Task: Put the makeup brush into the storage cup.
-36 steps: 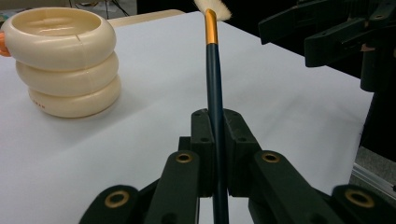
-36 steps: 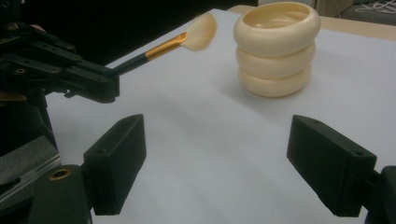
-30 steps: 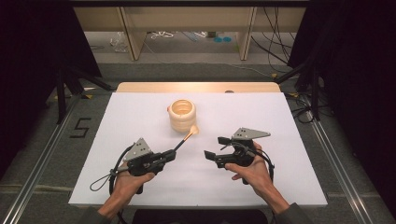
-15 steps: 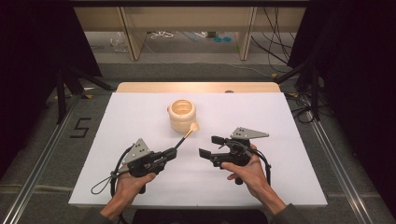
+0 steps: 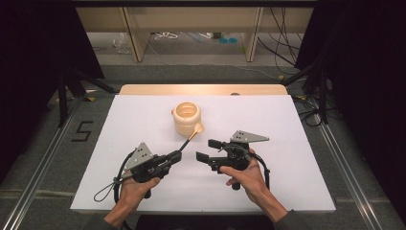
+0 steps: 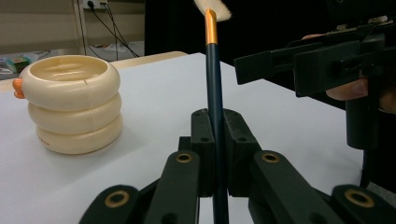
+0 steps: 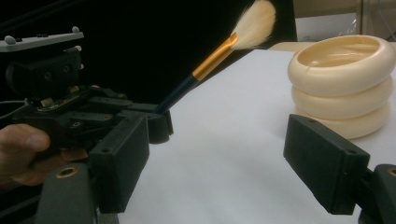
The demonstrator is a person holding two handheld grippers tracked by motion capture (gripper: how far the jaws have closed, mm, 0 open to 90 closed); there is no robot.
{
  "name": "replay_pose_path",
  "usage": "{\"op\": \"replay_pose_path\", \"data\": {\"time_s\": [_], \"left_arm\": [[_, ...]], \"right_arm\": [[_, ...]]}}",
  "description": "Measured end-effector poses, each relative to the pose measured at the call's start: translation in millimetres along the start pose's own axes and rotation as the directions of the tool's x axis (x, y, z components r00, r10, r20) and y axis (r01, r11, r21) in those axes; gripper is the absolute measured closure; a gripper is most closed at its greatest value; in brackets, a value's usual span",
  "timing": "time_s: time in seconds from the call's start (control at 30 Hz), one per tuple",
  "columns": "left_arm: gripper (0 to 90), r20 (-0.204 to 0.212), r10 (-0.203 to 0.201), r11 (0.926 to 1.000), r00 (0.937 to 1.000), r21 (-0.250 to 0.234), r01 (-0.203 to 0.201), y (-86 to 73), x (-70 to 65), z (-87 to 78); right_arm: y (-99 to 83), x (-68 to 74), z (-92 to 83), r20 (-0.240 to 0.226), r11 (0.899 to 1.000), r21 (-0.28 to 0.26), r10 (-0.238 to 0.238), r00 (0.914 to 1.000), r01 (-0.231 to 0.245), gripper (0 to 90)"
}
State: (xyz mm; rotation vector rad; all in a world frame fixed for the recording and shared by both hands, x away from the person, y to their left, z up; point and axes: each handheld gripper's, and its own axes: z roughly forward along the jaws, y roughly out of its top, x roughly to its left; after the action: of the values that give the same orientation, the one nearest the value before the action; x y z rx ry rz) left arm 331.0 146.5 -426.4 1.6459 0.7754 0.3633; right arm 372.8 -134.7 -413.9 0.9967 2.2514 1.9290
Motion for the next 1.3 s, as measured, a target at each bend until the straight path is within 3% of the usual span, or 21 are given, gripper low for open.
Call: {"op": "replay_pose_path", "data": {"time_s": [0.07,0.17,0.23,0.27,0.53,0.6,0.67,0.77,0.83,0.9,1.03,1.07,1.13,1.3], "left_arm": [[83.9,0.011,0.025,0.9997,0.9996,-0.001,-0.025,0.4,0.9,0.1],[83.9,0.014,0.026,0.9997,0.9996,-0.006,-0.026,0.3,-0.2,0.4],[83.9,0.010,0.002,0.9999,1.0000,-0.011,-0.001,-0.1,-2.7,0.7],[83.9,0.020,0.027,0.9996,0.9994,-0.010,-0.027,0.3,-1.9,1.0],[83.9,0.016,0.018,0.9997,0.9997,-0.017,-0.018,0.0,-3.6,1.4],[83.9,0.025,0.041,0.9990,0.9989,-0.021,-0.040,0.4,-3.5,1.5],[83.9,0.018,0.021,0.9994,0.9996,-0.026,-0.020,-0.1,-5.4,1.6],[83.9,0.020,0.037,0.9988,0.9991,-0.032,-0.036,0.6,-5.5,1.4],[83.9,0.016,0.023,0.9990,0.9996,-0.039,-0.023,0.4,-6.7,1.5],[83.9,0.022,0.039,0.9984,0.9990,-0.041,-0.038,0.9,-6.2,1.5],[83.9,0.015,0.022,0.9987,0.9996,-0.045,-0.021,0.4,-7.9,1.2],[83.9,0.020,0.038,0.9982,0.9991,-0.047,-0.037,0.9,-7.2,1.0],[83.9,0.019,0.038,0.9981,0.9991,-0.049,-0.037,1.0,-7.3,0.8],[83.9,0.019,0.033,0.9979,0.9993,-0.055,-0.032,1.3,-7.0,0.5]], "right_arm": [[-0.4,-0.6,1.4,0.005,1.000,-0.002,-0.009,0.9999,0.009,23.5],[-0.6,0.7,3.9,-0.006,1.000,-0.003,-0.002,1.0000,0.002,24.1],[-0.4,1.0,5.2,-0.013,1.000,-0.006,0.005,0.9999,-0.005,24.6],[-0.2,1.0,5.9,-0.015,1.000,-0.008,0.009,0.9998,-0.009,24.8],[0.1,0.6,13.9,-0.040,1.000,-0.021,0.021,0.9990,-0.022,28.7],[0.9,1.1,14.6,-0.056,0.999,-0.025,0.027,0.9980,-0.028,31.9],[1.6,1.3,15.3,-0.062,0.999,-0.028,0.031,0.9976,-0.033,31.9],[2.5,1.3,17.9,-0.071,0.999,-0.037,0.030,0.9971,-0.032,33.5],[3.5,2.1,19.1,-0.076,0.998,-0.040,0.035,0.9965,-0.038,34.6],[4.9,2.9,20.1,-0.088,0.998,-0.049,0.039,0.9954,-0.043,36.8],[7.0,3.9,23.0,-0.107,0.997,-0.063,0.042,0.9934,-0.049,39.9],[7.3,3.9,23.4,-0.110,0.996,-0.068,0.042,0.9930,-0.050,41.2],[8.0,5.0,23.7,-0.120,0.996,-0.060,0.063,0.9908,-0.071,42.7],[8.5,2.6,28.2,-0.132,0.994,-0.082,0.059,0.9895,-0.070,46.5]]}}
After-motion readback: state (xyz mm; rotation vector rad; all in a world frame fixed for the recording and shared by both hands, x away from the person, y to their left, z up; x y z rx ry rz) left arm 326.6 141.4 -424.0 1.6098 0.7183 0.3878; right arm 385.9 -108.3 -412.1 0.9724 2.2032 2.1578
